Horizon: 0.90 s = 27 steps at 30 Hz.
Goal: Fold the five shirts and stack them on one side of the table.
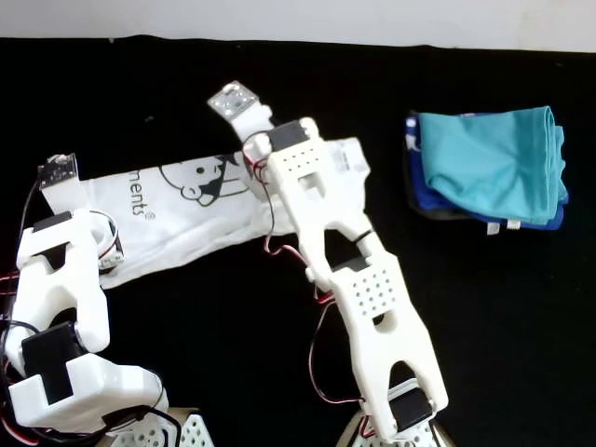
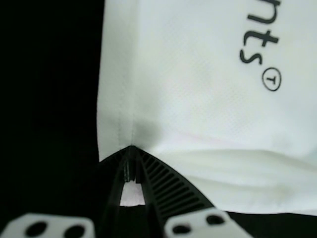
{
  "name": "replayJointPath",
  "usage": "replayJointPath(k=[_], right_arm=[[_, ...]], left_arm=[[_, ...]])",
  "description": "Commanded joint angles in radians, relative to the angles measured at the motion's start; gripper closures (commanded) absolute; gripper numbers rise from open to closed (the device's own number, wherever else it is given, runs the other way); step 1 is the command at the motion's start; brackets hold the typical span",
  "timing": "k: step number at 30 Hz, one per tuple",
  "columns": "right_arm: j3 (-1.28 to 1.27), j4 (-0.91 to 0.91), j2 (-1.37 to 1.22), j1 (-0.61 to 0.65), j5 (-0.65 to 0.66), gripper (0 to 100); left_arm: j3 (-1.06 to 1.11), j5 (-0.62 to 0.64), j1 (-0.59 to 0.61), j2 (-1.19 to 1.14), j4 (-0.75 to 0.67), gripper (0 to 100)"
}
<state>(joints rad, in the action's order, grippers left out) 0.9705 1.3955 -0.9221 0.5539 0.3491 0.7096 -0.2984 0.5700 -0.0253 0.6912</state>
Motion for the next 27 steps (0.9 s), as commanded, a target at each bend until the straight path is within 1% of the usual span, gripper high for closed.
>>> replayJointPath(k=[1,3,6,8,10,12,14,15,17,20,22,27], right_arm=[[0.2,0.119,0.018,-0.018,-0.009,99.2],[0.317,0.191,0.016,-0.03,-0.009,99.2],[0.44,0.291,0.01,-0.044,-0.006,98.9],[0.467,0.352,0.012,-0.05,-0.005,98.3],[0.466,0.372,0.016,-0.065,-0.005,94.3],[0.475,0.371,0.018,-0.096,-0.005,89.7],[0.476,0.371,0.027,-0.127,-0.005,87.2],[0.469,0.372,0.045,-0.143,-0.005,87.2],[0.464,0.372,0.097,-0.174,-0.006,87.2],[0.421,0.372,0.211,-0.208,-0.008,87.2],[0.335,0.372,0.312,-0.226,-0.008,87.2],[0.001,0.372,0.596,-0.245,-0.005,87.2]], left_arm=[[0.001,-0.002,-0.004,0.012,-0.018,99],[-0.022,-0.002,-0.004,0.031,-0.009,99],[-0.101,0.002,-0.002,0.117,0.124,99],[-0.162,0.005,-0.005,0.173,0.215,98],[-0.217,0.037,0.004,0.202,0.261,93],[-0.266,0.063,0.038,0.202,0.29,85],[-0.288,0.063,0.068,0.197,0.292,78],[-0.289,0.063,0.074,0.188,0.282,76],[-0.295,0.063,0.073,0.134,0.242,76],[-0.34,0.063,0.071,-0.016,0.183,76],[-0.426,0.063,0.074,-0.143,0.207,77],[-0.713,0.063,0.067,-0.43,0.361,77]])
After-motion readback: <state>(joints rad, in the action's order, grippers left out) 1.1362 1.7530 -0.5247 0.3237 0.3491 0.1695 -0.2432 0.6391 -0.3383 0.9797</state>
